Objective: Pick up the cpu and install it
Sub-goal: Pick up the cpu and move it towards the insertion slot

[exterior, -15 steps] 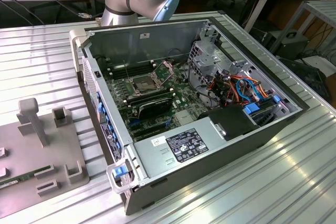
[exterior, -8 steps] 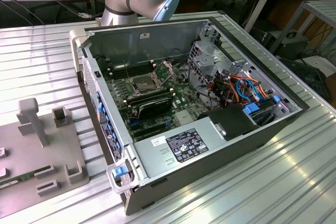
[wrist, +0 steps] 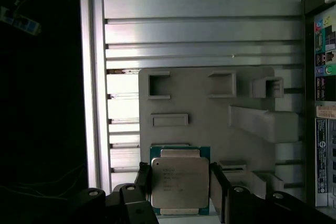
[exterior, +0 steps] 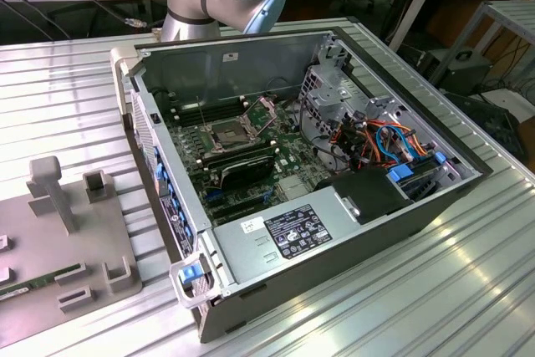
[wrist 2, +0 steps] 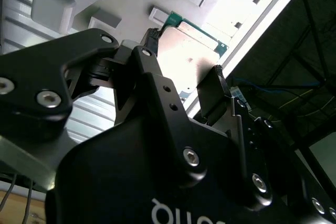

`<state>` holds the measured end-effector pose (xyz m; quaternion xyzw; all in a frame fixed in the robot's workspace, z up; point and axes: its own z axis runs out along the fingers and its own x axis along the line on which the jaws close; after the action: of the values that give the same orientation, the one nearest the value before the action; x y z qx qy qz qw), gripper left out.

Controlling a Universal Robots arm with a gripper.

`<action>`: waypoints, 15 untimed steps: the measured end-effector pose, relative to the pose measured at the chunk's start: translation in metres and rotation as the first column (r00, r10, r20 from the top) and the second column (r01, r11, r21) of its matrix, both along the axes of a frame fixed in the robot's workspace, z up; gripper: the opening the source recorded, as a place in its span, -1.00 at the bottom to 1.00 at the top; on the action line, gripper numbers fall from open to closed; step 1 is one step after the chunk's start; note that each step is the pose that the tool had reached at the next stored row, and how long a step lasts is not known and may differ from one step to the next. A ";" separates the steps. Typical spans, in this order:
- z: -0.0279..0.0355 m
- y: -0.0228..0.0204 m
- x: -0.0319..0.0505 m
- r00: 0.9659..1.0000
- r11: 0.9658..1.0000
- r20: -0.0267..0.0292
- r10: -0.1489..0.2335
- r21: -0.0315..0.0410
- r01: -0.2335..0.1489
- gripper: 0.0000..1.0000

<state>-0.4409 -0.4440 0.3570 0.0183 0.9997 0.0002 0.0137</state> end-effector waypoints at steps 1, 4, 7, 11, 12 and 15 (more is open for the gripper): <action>0.0016 0.0000 0.0000 1.000 1.000 0.000 0.000 0.000 0.000 0.09; 0.0043 0.0000 0.0000 1.000 1.000 0.000 0.000 0.000 0.000 0.09; 0.0074 0.0000 0.0000 1.000 1.000 0.000 0.000 0.000 0.000 0.09; 0.0120 0.0000 0.0000 1.000 1.000 0.000 0.000 0.000 0.000 0.09; 0.0126 0.0000 0.0000 1.000 1.000 0.000 0.000 0.000 0.000 0.09; 0.0127 0.0000 0.0000 1.000 1.000 0.000 0.000 0.000 0.000 0.09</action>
<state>-0.4409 -0.4440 0.3697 0.0183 0.9997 0.0002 0.0138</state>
